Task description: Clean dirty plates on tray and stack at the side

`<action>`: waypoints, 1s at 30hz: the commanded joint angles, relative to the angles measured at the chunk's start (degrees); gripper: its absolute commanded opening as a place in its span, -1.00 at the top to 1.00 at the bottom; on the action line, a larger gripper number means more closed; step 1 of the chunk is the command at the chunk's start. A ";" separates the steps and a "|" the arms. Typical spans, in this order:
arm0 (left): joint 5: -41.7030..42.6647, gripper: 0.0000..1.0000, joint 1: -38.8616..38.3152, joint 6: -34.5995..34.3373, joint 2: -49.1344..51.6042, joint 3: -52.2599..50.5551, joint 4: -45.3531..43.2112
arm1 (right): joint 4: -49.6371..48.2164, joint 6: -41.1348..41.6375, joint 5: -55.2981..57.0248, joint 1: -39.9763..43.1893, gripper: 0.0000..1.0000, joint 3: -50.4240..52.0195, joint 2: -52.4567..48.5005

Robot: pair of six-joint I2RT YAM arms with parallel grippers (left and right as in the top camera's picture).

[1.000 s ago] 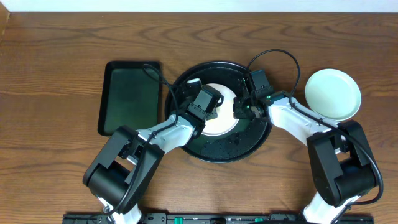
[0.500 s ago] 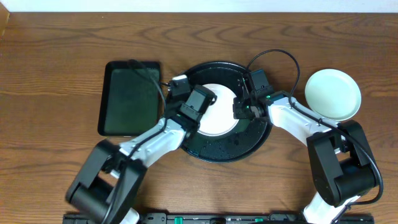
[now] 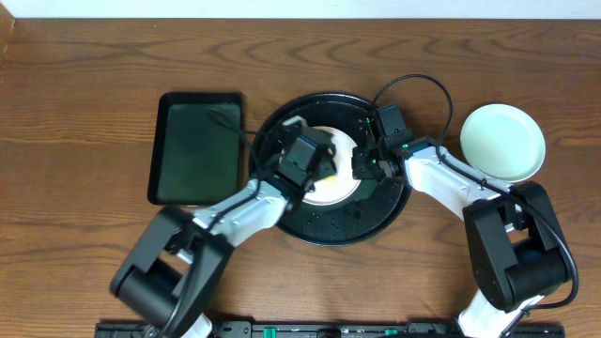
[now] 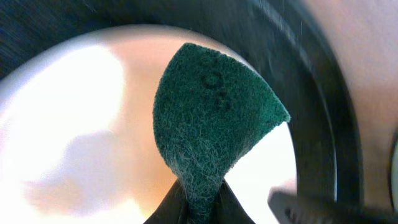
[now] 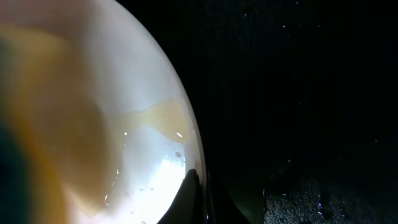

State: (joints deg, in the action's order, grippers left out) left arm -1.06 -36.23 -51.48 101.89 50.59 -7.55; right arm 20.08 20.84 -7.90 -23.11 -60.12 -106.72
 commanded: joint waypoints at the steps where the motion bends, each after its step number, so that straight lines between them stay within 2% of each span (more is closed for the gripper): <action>1: 3.43 0.85 -1.25 -1.79 1.90 -0.50 -0.11 | 1.38 -0.28 2.10 -0.37 0.97 1.01 -2.19; 4: 1.42 0.85 -1.31 -1.79 2.60 -0.50 1.40 | 1.40 -0.28 2.10 -0.37 0.97 1.01 -2.16; 9: -9.35 0.85 -0.70 -1.66 2.60 -0.50 7.78 | 1.77 -0.31 2.10 -0.35 0.97 1.01 -2.19; 16: -27.91 0.85 0.33 4.70 2.49 -0.50 16.35 | 1.84 -0.31 2.12 -0.35 0.97 1.01 -2.19; 20: -35.56 0.85 0.33 9.97 1.79 -0.42 16.52 | 2.03 -0.31 2.12 -0.35 0.97 1.01 -2.16; 25: -41.42 0.84 0.33 10.78 -2.69 -0.42 16.46 | 1.95 -0.31 2.12 -0.35 0.98 1.01 -2.16; 30: -41.66 0.85 0.39 10.78 -9.27 -0.42 16.22 | 1.60 -1.70 2.01 -0.35 0.98 0.66 -0.52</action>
State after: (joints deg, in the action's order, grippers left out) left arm -36.14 -36.64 -42.06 97.10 50.76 8.73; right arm 20.27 20.82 -8.29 -23.27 -60.16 -106.74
